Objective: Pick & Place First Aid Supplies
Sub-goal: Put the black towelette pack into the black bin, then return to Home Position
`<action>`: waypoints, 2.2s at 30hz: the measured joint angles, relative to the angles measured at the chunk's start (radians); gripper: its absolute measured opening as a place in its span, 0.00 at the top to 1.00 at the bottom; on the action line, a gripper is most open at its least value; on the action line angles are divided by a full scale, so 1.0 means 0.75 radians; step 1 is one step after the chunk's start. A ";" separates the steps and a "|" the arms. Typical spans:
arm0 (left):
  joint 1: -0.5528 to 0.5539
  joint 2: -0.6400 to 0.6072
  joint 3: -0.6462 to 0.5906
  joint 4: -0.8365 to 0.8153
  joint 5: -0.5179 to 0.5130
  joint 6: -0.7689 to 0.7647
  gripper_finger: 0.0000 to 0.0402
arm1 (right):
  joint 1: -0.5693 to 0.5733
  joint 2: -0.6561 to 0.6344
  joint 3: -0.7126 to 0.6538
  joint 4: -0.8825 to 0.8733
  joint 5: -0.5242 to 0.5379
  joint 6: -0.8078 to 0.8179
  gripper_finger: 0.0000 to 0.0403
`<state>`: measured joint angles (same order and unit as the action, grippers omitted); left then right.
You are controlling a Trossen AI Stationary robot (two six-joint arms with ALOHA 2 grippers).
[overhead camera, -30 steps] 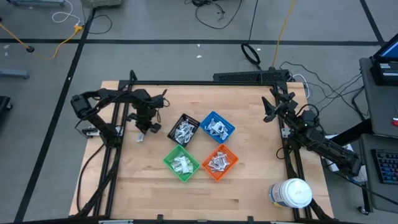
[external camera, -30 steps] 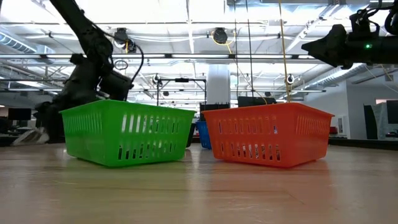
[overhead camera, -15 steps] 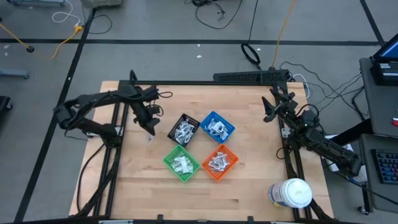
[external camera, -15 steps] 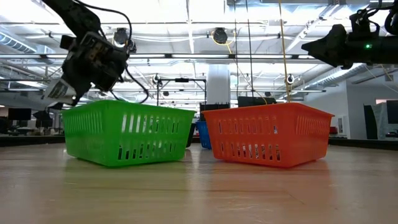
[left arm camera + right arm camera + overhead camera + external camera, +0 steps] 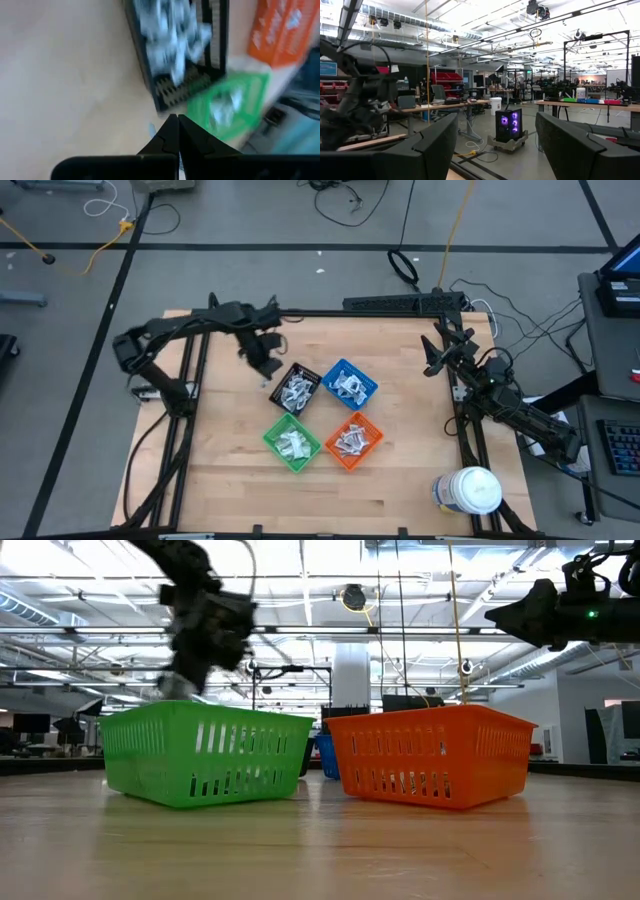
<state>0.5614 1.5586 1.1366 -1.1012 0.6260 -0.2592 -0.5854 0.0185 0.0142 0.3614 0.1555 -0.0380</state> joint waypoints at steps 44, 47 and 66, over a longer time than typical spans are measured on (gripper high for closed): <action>-0.281 -0.004 0.118 0.607 -0.765 0.022 0.15 | 0.000 0.000 0.000 0.000 0.000 0.000 0.35; -0.248 -0.179 -0.075 0.875 -0.822 0.112 0.10 | 0.000 0.000 0.000 0.000 0.000 0.000 0.35; -0.150 -1.381 -1.197 1.613 -0.988 0.537 0.05 | 0.000 0.000 0.000 0.000 0.000 0.000 0.35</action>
<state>0.4492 0.5229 0.2385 0.1090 -0.1151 0.1437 -0.5854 0.0185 0.0141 0.3614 0.1553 -0.0380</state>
